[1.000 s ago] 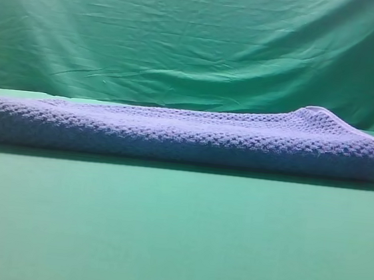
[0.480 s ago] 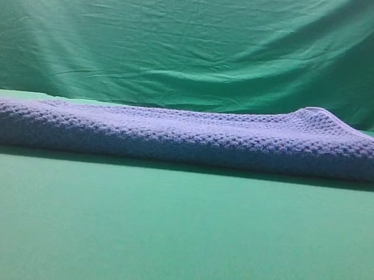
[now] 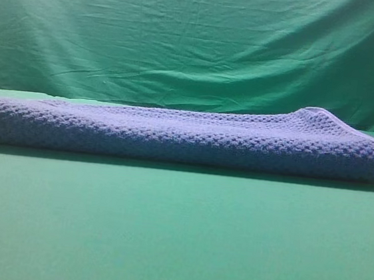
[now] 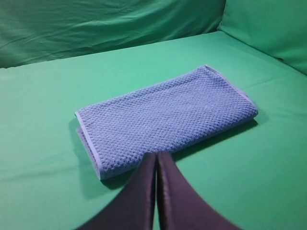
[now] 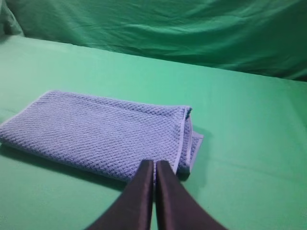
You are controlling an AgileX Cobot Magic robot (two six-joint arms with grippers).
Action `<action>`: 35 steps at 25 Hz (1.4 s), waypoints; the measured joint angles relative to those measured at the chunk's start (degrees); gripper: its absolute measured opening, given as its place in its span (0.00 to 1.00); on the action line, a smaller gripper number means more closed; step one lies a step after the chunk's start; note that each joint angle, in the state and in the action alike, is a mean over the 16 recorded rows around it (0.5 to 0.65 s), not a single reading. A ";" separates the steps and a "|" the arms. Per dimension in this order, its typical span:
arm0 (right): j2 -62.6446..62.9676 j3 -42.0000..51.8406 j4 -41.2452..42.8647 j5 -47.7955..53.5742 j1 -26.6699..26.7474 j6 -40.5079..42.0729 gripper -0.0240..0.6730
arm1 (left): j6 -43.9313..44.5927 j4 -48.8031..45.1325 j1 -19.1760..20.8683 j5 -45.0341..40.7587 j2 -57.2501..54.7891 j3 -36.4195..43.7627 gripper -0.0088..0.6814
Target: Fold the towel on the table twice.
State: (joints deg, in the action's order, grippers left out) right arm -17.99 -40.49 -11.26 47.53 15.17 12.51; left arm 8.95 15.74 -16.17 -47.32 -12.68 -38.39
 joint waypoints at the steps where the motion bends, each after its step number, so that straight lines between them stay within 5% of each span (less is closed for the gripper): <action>1: 1.53 0.83 -0.55 -0.24 0.00 0.43 0.03 | -0.04 0.00 0.00 0.55 1.53 1.43 0.01; 17: 15.88 15.76 -6.52 -8.07 0.00 3.31 0.03 | -0.67 -1.74 0.00 11.43 13.39 20.77 0.01; 35: 16.30 34.55 -3.91 -30.33 0.00 3.67 0.03 | -0.75 -4.81 0.00 14.88 13.40 26.82 0.01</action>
State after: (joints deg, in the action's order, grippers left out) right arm -1.68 -5.94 -15.16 17.20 15.17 16.18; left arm 8.20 10.93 -16.17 -32.44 0.73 -11.57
